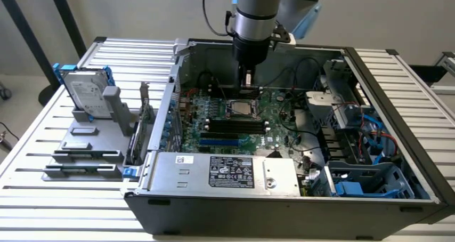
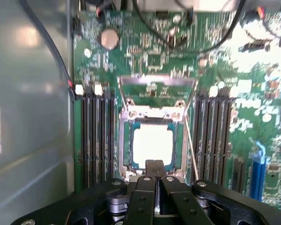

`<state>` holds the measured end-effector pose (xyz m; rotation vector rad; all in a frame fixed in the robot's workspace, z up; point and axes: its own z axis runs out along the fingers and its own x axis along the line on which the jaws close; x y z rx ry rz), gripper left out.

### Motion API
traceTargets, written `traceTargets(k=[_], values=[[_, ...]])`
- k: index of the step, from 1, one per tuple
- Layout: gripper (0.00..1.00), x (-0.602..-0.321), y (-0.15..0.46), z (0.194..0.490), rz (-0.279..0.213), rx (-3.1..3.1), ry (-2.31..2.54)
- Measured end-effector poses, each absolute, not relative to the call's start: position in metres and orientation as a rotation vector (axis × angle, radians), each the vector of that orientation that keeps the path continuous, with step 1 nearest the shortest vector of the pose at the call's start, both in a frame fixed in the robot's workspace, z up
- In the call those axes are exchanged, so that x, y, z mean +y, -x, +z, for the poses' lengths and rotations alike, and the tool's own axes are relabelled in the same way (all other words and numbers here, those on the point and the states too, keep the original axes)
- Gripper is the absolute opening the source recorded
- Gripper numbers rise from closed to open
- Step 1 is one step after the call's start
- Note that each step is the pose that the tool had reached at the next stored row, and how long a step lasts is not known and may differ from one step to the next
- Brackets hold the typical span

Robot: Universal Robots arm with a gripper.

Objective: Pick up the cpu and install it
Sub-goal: 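Close the cpu cover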

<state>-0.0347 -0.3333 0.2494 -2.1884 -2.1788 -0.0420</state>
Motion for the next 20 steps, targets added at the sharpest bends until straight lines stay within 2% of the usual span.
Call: traceTargets(k=[11,20], values=[[0.11,-0.339,-0.014,0.278,-0.039,-2.180,2.185],[0.11,-0.340,-0.053,0.279,-0.033,-2.178,2.180]])
